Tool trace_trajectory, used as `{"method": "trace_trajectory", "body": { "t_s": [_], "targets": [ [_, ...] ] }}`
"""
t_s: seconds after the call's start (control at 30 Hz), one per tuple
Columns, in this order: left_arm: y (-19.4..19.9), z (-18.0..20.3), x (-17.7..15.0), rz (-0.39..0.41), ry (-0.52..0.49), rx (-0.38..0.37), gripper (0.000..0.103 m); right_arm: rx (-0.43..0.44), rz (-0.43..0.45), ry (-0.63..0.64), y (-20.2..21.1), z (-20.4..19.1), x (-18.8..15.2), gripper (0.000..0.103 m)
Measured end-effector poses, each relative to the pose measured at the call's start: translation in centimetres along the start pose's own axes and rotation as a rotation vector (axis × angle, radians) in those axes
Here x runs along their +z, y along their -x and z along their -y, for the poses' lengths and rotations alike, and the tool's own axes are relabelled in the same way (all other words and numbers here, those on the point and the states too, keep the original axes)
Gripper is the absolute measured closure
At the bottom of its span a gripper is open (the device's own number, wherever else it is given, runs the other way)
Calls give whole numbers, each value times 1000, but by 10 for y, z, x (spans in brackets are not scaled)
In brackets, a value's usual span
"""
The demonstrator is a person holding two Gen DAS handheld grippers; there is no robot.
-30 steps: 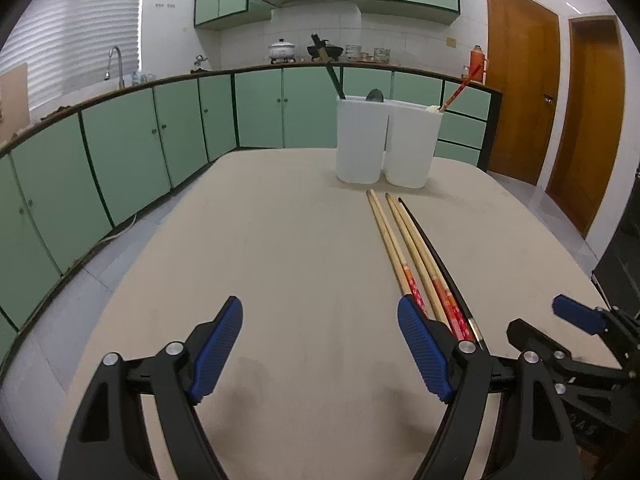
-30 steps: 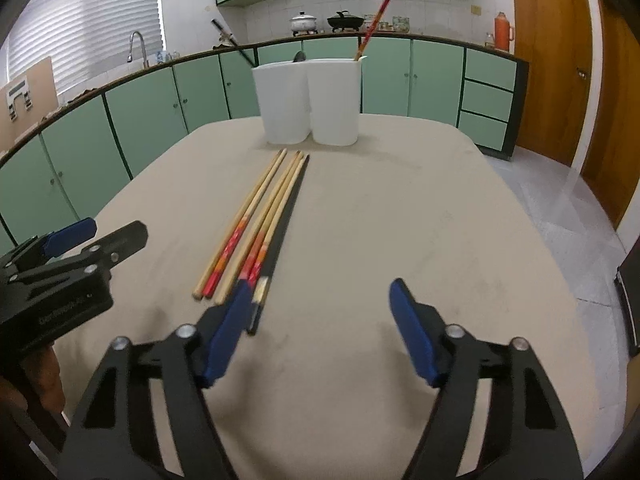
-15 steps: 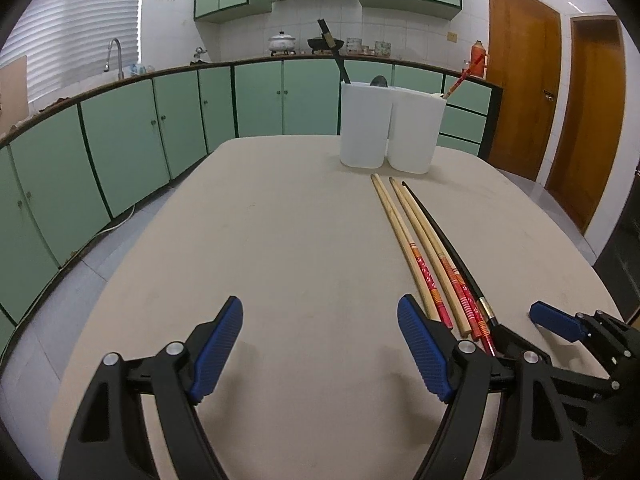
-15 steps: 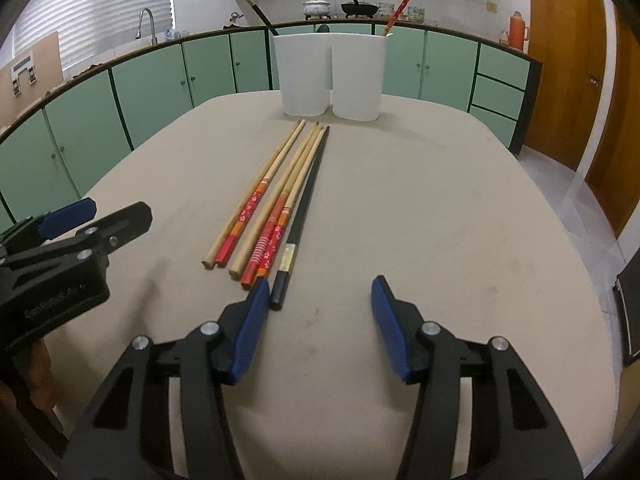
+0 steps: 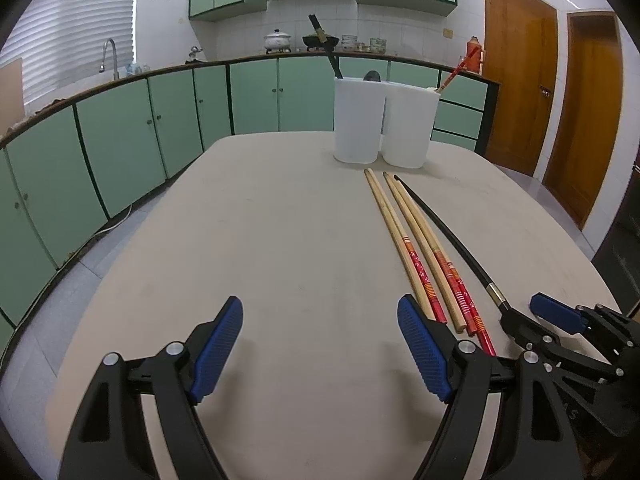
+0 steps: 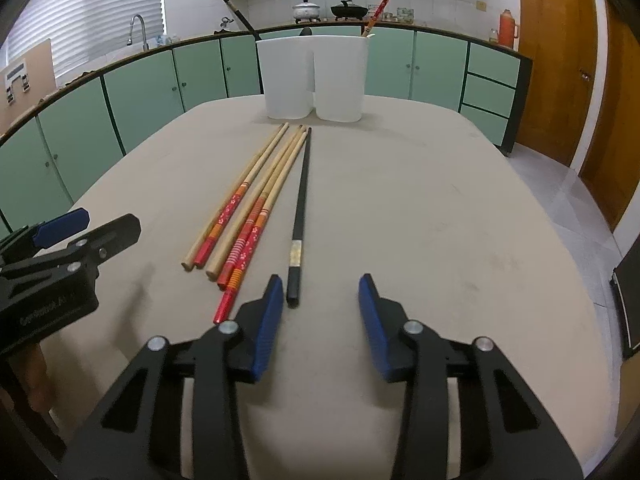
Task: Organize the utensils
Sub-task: 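Lower the right gripper onto a black chopstick and close it, then close the left gripper on a plain wooden chopstick while the right gripper holds the black one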
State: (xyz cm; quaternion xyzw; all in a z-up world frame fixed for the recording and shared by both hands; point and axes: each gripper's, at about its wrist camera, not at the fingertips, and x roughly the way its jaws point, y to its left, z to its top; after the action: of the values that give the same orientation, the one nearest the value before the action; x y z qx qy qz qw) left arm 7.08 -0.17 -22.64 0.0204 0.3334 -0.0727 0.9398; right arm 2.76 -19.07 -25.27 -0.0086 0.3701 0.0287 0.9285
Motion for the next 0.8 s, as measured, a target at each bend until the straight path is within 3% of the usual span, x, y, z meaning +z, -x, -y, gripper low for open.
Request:
{"method": "trace_trajectory", "body": {
  "t_s": [0.1,0.13,0.47,0.8],
  "targets": [
    [0,2,0,-3,-1,-6,25,3,7,17,-1,-3,0,86],
    [-1,2,0,-5,-1,-10,25,6,6,20,-1,-3,0,97],
    [-8,25,-4,-44,-30,-62,25,20,0,-48,5,22,2,97],
    [-22,34,-8,-114,-49,-50,29,24,15,-73,8,32,2,97]
  ]
}}
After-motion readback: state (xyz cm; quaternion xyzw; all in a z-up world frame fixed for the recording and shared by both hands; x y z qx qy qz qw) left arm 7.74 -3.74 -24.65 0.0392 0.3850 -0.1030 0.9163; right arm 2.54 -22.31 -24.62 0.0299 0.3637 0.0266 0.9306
